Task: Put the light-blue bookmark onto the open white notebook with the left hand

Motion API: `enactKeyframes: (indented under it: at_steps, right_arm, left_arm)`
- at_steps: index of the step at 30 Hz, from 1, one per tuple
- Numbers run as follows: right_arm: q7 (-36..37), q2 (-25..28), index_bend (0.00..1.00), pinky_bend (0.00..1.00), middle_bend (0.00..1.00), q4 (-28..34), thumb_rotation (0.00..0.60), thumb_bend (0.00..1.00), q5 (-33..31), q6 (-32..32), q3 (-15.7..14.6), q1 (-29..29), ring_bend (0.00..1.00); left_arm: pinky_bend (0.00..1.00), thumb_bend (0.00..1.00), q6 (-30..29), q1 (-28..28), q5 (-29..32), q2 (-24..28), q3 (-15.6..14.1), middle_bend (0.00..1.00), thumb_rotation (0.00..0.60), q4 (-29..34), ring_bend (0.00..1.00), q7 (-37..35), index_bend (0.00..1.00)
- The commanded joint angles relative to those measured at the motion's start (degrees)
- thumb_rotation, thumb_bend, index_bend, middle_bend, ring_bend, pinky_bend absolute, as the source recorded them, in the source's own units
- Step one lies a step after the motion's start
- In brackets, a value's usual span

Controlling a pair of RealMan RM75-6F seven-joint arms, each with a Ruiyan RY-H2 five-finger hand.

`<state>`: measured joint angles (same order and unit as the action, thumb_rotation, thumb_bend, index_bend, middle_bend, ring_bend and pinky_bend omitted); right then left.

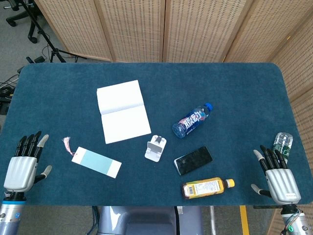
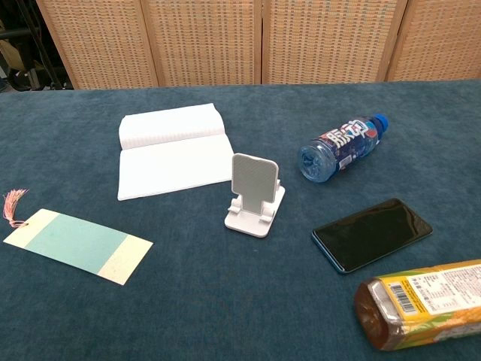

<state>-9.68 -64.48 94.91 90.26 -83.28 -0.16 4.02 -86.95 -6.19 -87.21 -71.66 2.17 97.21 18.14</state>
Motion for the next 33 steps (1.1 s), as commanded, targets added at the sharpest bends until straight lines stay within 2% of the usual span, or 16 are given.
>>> enactKeyframes:
  at_steps: [1, 12, 18, 25, 29, 33]
  right_arm:
    - [0.12, 0.06, 0.0, 0.0, 0.0, 0.0, 0.6, 0.0, 0.06, -0.06, -0.01, -0.01, 0.0]
    - [0.6, 0.22, 0.0, 0.0, 0.0, -0.03, 0.6, 0.0, -0.41, -0.34, 0.25, -0.18, 0.0]
    - [0.63, 0.26, 0.0, 0.0, 0.0, 0.04, 0.6, 0.0, -0.53, -0.18, 0.3, -0.12, 0.0]
    - [1.22, 0.4, 0.0, 0.0, 0.0, -0.04, 0.6, 0.0, -0.34, -0.78, 0.4, -0.32, 0.0]
    - [1.42, 0.42, 0.0, 0.0, 0.0, -0.11, 0.6, 0.0, -0.36, -0.73, 0.43, -0.3, 0.0]
    - [1.56, 0.41, 0.0, 0.0, 0.0, -0.22, 0.6, 0.0, -0.22, -0.69, 0.4, -0.24, 0.0]
  left_arm:
    - [0.0, 0.22, 0.22, -0.05, 0.02, -0.06, -0.09, 0.0, 0.6, 0.08, 0.0, 0.13, 0.0]
    - [0.0, 0.22, 2.56, -1.42, 0.39, 0.45, 0.33, 0.0, 0.6, 0.26, 0.0, -1.54, 0.0]
    - [0.0, 0.23, 11.28, -5.92, 0.75, 3.69, -0.06, 0.0, 0.6, 2.13, 0.0, -4.69, 0.0]
    - [0.0, 0.24, 22.2, -12.37, 2.92, 7.21, 0.89, 0.0, 0.6, 3.33, 0.0, -9.14, 0.0]
    - [0.0, 0.24, 25.87, -14.66, 3.92, 8.12, 0.97, 0.0, 0.6, 3.71, 0.0, -8.46, 0.01]
    - [0.0, 0.24, 30.08, -17.11, 4.12, 9.1, 0.33, 0.0, 0.6, 4.83, 0.0, -7.2, 0.07]
